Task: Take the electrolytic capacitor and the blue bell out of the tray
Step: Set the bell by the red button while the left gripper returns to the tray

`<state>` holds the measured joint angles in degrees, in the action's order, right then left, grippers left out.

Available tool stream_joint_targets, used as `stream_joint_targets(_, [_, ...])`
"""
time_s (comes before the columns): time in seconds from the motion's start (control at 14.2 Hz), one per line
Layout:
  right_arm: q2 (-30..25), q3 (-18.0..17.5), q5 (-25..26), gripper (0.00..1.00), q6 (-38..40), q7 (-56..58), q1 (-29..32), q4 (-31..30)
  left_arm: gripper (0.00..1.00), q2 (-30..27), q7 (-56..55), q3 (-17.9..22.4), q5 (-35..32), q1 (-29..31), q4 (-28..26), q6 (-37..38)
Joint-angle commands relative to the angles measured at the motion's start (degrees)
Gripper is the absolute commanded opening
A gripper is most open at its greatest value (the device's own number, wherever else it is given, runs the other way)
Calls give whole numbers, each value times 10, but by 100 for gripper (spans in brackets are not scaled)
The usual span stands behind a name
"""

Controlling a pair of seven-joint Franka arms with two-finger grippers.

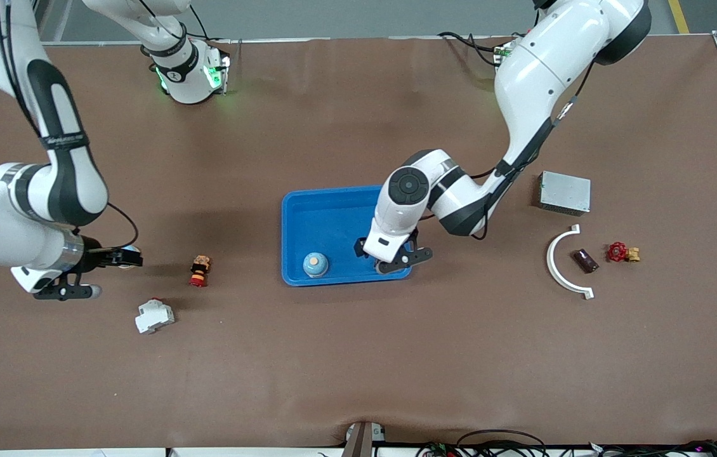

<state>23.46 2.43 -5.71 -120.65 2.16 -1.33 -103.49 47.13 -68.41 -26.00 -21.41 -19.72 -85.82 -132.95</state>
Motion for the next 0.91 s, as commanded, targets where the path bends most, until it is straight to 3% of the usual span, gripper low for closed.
stream_joint_targets(0.0, [-5,1,-9,100,-5,-96,-56,-6,98,23,18,30,-21,-29,25,-4])
stream_joint_targets(0.28, [-1,2,-33,100,-44,-253,-149,-6,95,31,29,70,-27,-67,29,-13])
stream_joint_targets(0.7, [34,3,-31,100,-96,-447,-260,17,77,35,35,76,-28,-67,29,-13])
stream_joint_targets(0.84, [58,3,-28,100,-129,-480,-278,21,76,33,42,80,-41,-67,28,-13])
